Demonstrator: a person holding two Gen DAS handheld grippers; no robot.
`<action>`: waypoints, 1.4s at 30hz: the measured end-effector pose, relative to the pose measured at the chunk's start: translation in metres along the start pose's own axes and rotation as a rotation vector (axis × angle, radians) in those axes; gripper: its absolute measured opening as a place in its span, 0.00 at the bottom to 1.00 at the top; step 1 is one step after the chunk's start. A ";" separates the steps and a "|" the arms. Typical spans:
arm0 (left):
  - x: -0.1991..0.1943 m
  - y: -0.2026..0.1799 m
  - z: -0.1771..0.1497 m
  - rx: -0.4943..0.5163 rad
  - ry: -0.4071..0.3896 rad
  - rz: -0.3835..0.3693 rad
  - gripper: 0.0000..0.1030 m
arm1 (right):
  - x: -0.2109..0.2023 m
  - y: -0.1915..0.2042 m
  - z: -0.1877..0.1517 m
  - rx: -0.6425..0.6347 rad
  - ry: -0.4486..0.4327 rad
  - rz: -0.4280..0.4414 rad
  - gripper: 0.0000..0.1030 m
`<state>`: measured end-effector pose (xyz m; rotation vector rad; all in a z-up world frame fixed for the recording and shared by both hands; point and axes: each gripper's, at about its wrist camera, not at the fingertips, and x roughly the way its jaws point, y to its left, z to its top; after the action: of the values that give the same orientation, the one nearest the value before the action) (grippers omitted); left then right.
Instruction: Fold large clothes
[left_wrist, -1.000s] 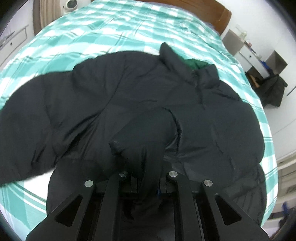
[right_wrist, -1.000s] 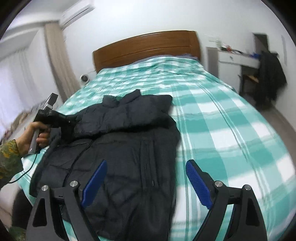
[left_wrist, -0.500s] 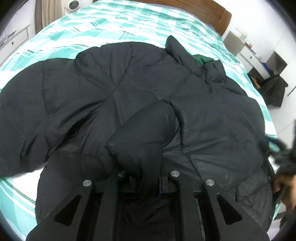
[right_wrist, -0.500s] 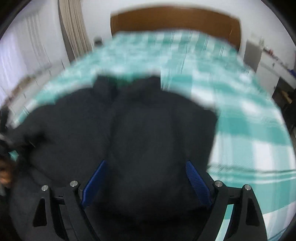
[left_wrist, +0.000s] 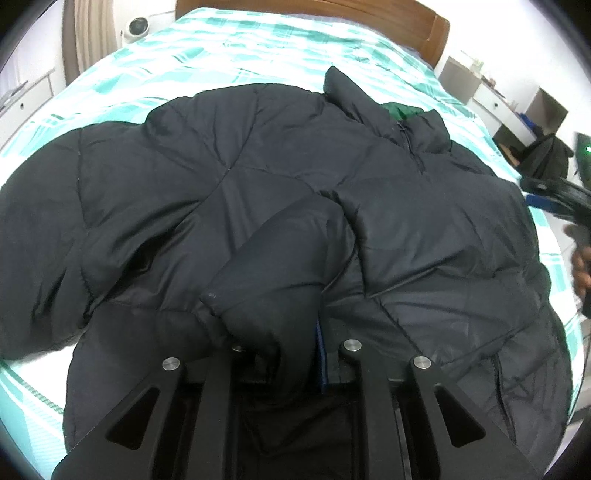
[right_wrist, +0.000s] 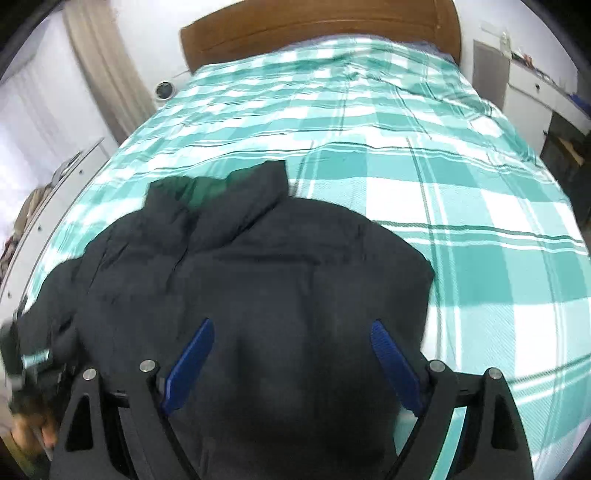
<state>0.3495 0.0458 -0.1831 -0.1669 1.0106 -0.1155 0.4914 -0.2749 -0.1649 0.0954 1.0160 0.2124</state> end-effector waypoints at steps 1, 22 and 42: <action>0.000 0.000 0.000 0.001 -0.001 0.001 0.16 | 0.016 -0.002 -0.002 0.021 0.036 -0.003 0.87; -0.050 -0.005 -0.014 0.035 -0.078 0.176 0.77 | -0.045 0.110 -0.109 -0.176 -0.019 -0.098 0.87; -0.151 0.102 -0.087 -0.027 -0.124 0.362 0.89 | -0.191 0.212 -0.210 -0.334 -0.246 -0.357 0.88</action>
<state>0.1982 0.1648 -0.1222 -0.0133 0.9045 0.2354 0.1875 -0.1145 -0.0781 -0.3540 0.7257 0.0398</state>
